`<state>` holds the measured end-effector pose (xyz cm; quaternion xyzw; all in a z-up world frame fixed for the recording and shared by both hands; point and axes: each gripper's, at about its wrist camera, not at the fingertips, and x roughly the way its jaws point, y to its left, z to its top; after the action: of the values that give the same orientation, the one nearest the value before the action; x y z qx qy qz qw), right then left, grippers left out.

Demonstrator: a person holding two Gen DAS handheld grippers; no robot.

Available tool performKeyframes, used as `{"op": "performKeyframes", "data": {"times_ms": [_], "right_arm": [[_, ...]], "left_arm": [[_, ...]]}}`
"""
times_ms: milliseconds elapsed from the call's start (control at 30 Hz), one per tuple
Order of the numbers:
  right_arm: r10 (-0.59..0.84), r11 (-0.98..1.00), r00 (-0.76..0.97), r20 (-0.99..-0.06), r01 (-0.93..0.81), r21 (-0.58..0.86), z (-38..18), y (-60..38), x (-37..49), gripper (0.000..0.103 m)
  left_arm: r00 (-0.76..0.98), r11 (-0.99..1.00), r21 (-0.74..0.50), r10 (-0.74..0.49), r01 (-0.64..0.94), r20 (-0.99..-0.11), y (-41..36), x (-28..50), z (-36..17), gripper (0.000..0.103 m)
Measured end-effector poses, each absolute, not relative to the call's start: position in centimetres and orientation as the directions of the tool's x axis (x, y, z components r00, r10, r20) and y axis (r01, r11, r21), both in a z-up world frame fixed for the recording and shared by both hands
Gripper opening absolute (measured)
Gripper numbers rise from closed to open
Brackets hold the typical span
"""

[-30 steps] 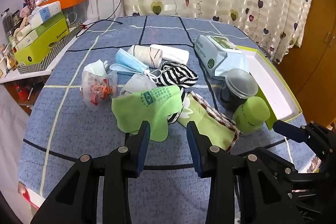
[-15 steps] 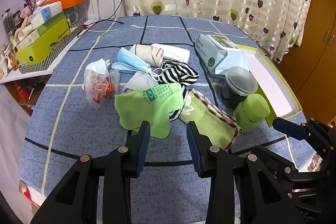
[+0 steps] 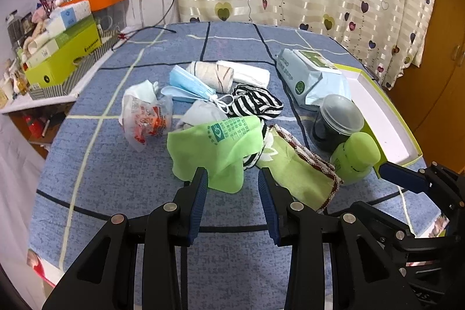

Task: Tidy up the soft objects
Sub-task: 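Move both tools toward the pile of soft items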

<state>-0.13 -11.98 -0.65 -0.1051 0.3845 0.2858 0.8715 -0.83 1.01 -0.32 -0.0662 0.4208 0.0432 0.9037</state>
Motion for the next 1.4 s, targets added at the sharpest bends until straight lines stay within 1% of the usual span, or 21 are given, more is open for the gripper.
{"op": "performKeyframes", "data": {"times_ms": [500, 667, 867, 1033, 1400], "right_arm": [[0.427, 0.8, 0.528, -0.734, -0.6, 0.034, -0.9, -11.3, 0.9, 0.057], [0.43, 0.796, 0.525, -0.734, -0.605, 0.033, -1.1, -11.0, 1.2, 0.057], [0.434, 0.792, 0.526, -0.731, -0.609, 0.032, -1.1, -10.8, 1.3, 0.057], [0.44, 0.787, 0.521, -0.731, -0.616, 0.034, -1.1, -10.4, 1.5, 0.057], [0.45, 0.775, 0.508, -0.734, -0.631, 0.039, -1.3, -9.8, 2.0, 0.057]], "left_arm": [[0.644, 0.979, -0.127, 0.004, -0.158, -0.765, 2.8, -0.7, -1.0, 0.037], [0.645, 0.969, -0.195, -0.053, -0.151, -0.762, 3.6, -0.7, -1.4, 0.037], [0.644, 0.961, -0.235, -0.09, -0.144, -0.76, 4.2, -0.6, -1.8, 0.037], [0.653, 0.963, -0.228, -0.08, -0.146, -0.754, 4.5, -0.6, -1.5, 0.037], [0.673, 0.941, -0.292, -0.106, -0.17, -0.732, 6.6, -0.3, -1.5, 0.037]]}}
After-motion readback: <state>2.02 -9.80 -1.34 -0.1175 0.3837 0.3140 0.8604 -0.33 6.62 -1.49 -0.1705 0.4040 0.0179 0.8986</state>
